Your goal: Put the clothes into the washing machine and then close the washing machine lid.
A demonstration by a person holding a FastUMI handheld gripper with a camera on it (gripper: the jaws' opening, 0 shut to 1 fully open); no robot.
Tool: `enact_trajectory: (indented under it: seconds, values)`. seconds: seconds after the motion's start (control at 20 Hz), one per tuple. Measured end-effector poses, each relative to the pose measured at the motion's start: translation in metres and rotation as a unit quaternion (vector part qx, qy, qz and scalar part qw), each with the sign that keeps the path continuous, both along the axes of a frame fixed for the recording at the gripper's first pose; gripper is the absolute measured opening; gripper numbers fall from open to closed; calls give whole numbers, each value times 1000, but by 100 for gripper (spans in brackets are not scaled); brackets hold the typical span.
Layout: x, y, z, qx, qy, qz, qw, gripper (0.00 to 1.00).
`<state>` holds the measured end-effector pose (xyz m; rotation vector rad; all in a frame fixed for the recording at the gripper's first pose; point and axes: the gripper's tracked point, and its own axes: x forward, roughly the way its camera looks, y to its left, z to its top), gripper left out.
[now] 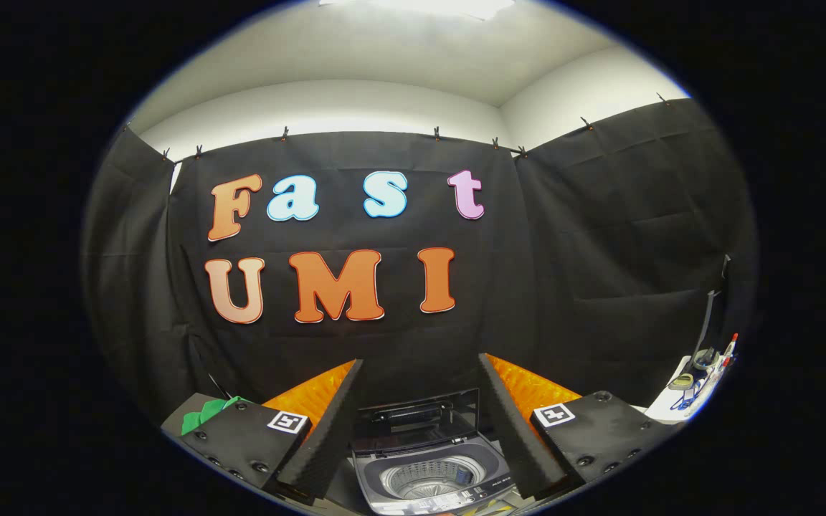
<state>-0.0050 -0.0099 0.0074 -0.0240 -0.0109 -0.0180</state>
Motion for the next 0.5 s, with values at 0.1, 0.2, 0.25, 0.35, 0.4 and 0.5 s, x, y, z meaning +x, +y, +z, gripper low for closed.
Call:
enact_trajectory:
  seconds: [0.1,0.2,0.25,0.35,0.4,0.5]
  values:
    - [0,1,0,0,2,-1,1000,99]
    - [1,3,-1,-2,4,1,1000,99]
    - [0,6,-1,-3,4,2,1000,99]
    - [2,11,-4,-6,6,6,1000,99]
    - [4,14,-5,-8,7,8,1000,99]
    - [6,22,-7,-10,11,14,1000,99]
